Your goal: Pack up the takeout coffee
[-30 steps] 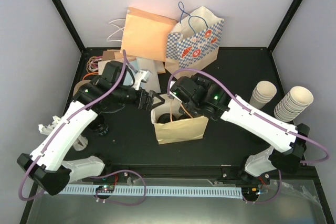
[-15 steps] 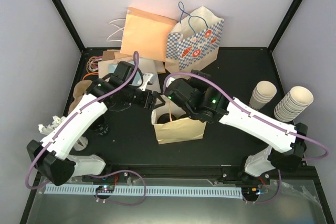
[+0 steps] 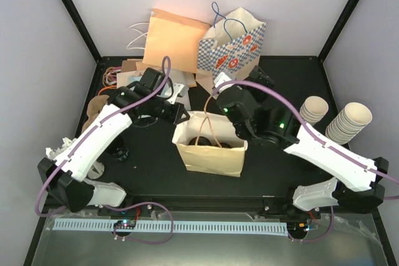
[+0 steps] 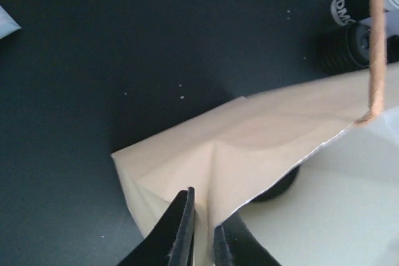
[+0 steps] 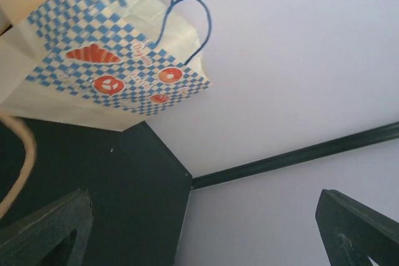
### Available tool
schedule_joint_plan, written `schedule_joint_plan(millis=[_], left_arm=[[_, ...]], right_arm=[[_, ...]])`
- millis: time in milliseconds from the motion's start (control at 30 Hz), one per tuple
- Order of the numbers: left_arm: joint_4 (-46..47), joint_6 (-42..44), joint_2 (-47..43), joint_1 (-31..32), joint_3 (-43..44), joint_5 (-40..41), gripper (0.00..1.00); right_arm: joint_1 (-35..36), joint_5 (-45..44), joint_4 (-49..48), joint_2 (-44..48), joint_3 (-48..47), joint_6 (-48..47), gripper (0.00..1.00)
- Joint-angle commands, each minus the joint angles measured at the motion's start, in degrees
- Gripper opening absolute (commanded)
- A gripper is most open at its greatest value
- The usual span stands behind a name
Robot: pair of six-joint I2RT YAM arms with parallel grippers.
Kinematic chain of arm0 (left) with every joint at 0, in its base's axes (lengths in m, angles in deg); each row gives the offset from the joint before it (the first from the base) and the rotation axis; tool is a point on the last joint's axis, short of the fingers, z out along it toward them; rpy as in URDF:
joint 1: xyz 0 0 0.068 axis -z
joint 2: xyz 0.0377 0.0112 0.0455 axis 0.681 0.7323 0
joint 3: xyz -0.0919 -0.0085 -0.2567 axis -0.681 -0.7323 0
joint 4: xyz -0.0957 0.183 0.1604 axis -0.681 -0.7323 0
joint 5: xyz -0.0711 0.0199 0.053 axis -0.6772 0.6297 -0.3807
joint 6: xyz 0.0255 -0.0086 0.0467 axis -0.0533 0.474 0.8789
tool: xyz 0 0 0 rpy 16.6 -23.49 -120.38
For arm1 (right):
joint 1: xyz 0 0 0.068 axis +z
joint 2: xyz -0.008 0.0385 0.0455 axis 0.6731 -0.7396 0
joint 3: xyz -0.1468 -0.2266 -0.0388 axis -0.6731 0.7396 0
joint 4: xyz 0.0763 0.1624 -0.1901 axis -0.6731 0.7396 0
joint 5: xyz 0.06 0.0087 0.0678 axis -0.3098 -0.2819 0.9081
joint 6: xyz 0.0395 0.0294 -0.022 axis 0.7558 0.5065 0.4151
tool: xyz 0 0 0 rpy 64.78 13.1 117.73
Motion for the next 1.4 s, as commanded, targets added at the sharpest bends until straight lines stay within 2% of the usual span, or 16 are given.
schedule_joint_plan(millis=[0,67,333,467,533,633,767,967,1067,1233,1367], left_arm=[[-3.98,2.87,3.12,0.66,6.57,5.60,0.05],[-5.52,3.73,5.71,0.70,11.25,9.14,0.02],[-4.48,5.32,16.44,0.63,23.98,15.34,0.02],[-7.23,6.07,22.36,0.48,30.00,19.26,0.04],[-7.57,6.18,24.26,0.44,31.37,19.69,0.14],[-7.29,6.16,25.63,0.39,31.76,19.36,0.21],[-7.42,5.82,25.67,0.44,33.26,20.04,0.64],[-6.92,6.33,19.61,0.44,34.38,28.44,0.89],[-5.33,6.66,14.41,0.40,32.83,32.98,0.98],[1.63,5.76,1.79,0.23,21.80,43.37,0.99],[5.04,2.00,-8.62,-0.60,11.03,51.22,0.99]], right_arm=[[-2.13,4.04,6.93,-0.74,-5.68,9.21,1.00],[-2.79,5.72,10.76,-1.81,-7.53,12.99,1.00],[-6.16,14.22,13.08,1.31,-5.80,18.61,1.00],[-7.38,17.31,14.94,1.55,-4.98,22.07,1.00],[-7.70,19.82,15.13,1.96,-4.48,22.80,1.00],[-7.82,21.20,13.90,3.42,-2.95,23.09,1.00],[-8.01,22.13,12.39,5.25,-1.63,23.37,1.00],[-8.23,22.57,10.44,5.51,-1.75,24.70,1.00],[-8.33,20.38,9.29,5.02,-1.91,26.32,1.00],[-8.42,18.98,6.11,5.82,-0.82,28.41,1.00],[-8.44,24.14,3.01,7.71,1.27,29.76,1.00]])
